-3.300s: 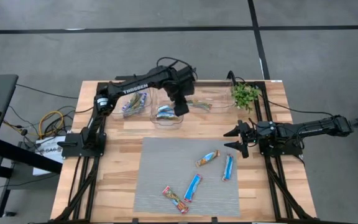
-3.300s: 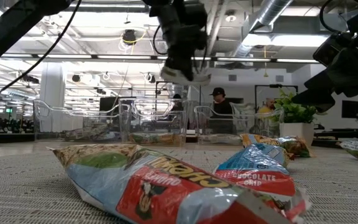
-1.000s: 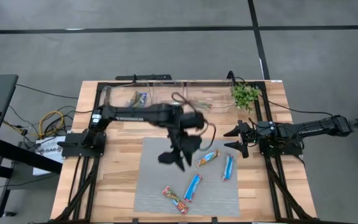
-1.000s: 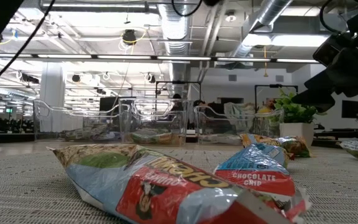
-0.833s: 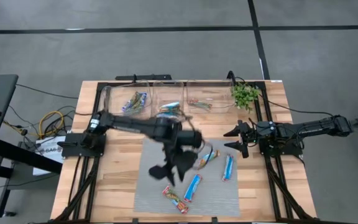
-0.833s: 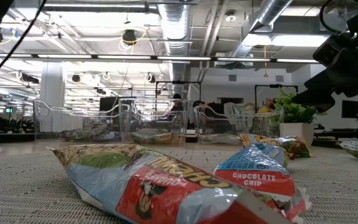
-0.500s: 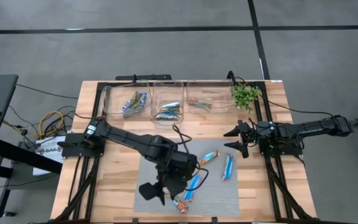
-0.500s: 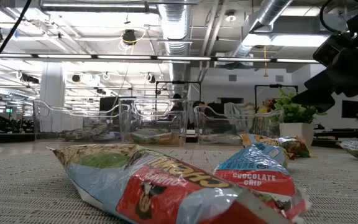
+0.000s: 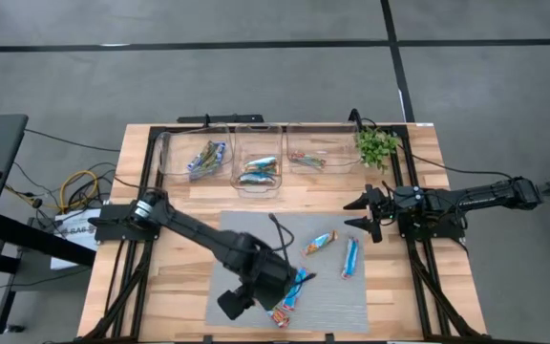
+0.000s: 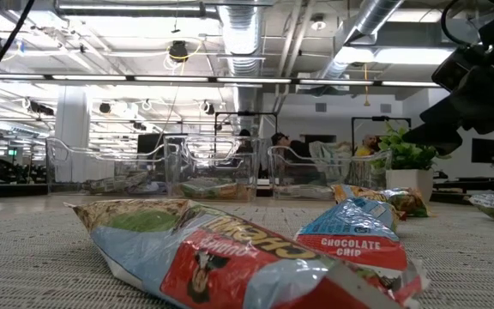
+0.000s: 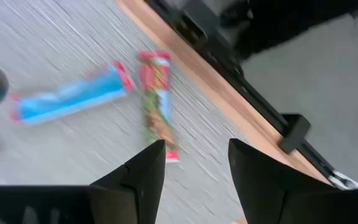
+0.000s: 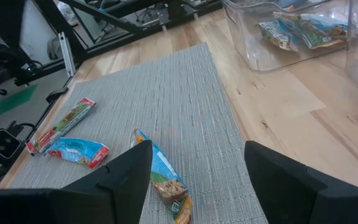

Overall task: Pick and place Granola Bars by type
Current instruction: Put the red granola bar into the right transparent bin

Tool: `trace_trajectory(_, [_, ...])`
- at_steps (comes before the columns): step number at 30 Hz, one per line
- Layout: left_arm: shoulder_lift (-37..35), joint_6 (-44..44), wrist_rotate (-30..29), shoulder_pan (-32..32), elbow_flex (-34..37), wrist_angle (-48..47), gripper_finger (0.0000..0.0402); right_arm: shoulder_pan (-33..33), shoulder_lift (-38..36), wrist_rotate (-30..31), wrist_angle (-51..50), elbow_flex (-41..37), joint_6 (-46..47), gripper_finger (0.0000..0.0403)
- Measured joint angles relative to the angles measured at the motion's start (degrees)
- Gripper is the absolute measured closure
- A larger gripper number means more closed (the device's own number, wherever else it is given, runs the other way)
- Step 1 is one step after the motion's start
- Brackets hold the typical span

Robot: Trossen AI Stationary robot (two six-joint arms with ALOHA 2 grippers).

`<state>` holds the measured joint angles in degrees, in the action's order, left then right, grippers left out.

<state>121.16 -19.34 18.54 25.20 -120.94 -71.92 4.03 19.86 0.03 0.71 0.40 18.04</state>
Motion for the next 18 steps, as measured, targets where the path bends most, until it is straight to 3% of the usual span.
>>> trace_trajectory(5, [1.1,3.7,-3.2,2.1,7.8,7.8,0.0232,0.0,0.0,0.0,0.5,0.0,0.0,0.0154])
trace_trajectory(12, [2.8,6.6,2.2,1.8,12.7,17.0,0.0233,0.0,0.0,0.0,0.5,0.0,0.0,0.0154])
trace_trajectory(14, [3.0,6.6,-0.2,1.5,13.9,17.6,0.0233,0.0,0.0,0.0,0.8,0.0,0.0,0.0154])
trace_trajectory(18, [4.7,6.6,-12.9,1.5,15.4,19.7,0.0232,0.0,0.0,0.0,1.0,0.0,0.0,0.0154])
